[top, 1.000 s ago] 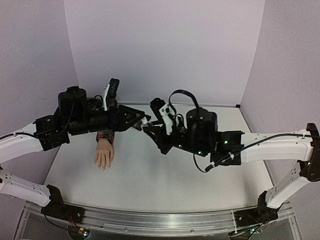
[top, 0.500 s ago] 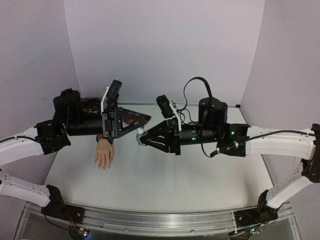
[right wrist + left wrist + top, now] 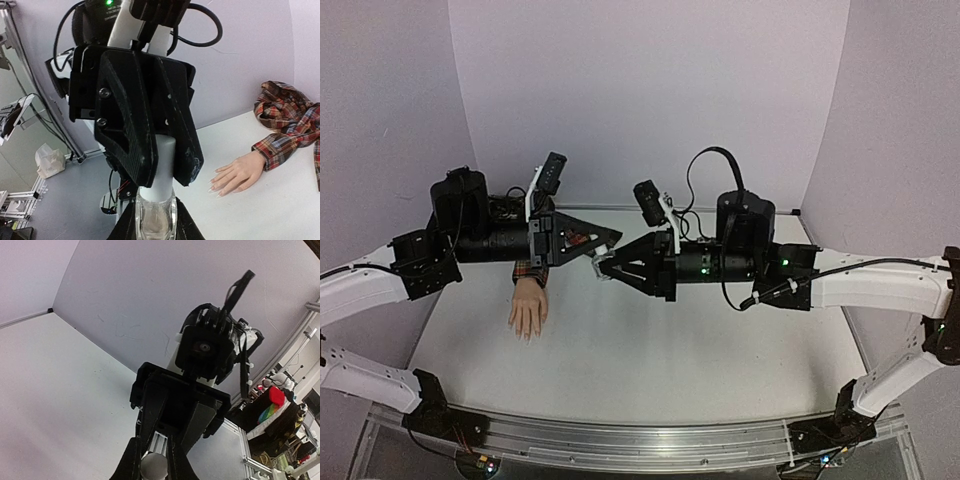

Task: Paint the nails

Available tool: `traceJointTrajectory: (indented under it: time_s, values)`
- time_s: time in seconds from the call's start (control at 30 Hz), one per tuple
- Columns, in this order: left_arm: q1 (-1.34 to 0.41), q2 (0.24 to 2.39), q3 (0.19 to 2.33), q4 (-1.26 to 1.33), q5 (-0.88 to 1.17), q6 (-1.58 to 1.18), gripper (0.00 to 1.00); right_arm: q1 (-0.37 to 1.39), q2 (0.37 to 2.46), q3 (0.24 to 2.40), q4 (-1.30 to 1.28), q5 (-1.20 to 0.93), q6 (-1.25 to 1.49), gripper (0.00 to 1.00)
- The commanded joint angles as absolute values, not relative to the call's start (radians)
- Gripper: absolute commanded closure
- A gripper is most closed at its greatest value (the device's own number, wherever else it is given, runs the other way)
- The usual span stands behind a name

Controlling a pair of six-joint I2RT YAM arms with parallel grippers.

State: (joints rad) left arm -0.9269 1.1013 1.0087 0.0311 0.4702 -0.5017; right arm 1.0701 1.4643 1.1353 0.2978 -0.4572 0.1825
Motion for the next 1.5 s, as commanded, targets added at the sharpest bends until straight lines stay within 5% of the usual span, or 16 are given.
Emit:
traceJointTrajectory:
  time_s: [0.0,0.1,0.23,0.3,0.57,0.7,0.87,1.13,1.3,1.4,1.47]
  values:
    - [-0.957,1.155,1.128,-0.088,0.253,-0.520,1.00,1.166,1.536,1.236,0.305,0.307,0.066,1.00]
    - [-0.977,1.227,1.211,-0.221,-0.050,-0.569,1.00,1.266,1.686,1.403,0.275,0.930,-0.084,1.00]
    - [-0.982,1.294,1.264,-0.267,-0.117,-0.595,1.00,1.289,1.792,1.521,0.281,1.016,-0.188,1.00]
    - [-0.982,1.280,1.245,-0.205,-0.026,-0.577,0.93,1.288,1.760,1.477,0.284,0.861,-0.184,1.00]
    - [-0.952,1.099,1.054,0.042,0.362,-0.562,0.24,1.207,1.494,1.190,0.292,-0.092,-0.139,1.00]
    - [-0.942,1.046,0.972,0.170,0.511,-0.595,0.15,1.140,1.430,1.143,0.286,-0.416,-0.046,1.00]
    - [-0.936,1.047,0.971,0.175,0.543,-0.588,0.26,1.105,1.420,1.150,0.288,-0.535,-0.008,1.00]
    - [-0.936,1.073,1.030,0.115,0.549,-0.551,0.66,1.085,1.432,1.173,0.290,-0.536,0.039,1.00]
    - [-0.937,1.083,1.038,0.084,0.542,-0.537,0.73,1.085,1.451,1.193,0.288,-0.412,0.048,1.00]
    - [-0.937,1.103,1.066,0.026,0.485,-0.520,0.94,1.088,1.470,1.208,0.288,-0.203,0.080,1.00]
    - [-0.940,1.123,1.089,-0.013,0.410,-0.513,1.00,1.102,1.489,1.225,0.288,0.002,0.104,1.00]
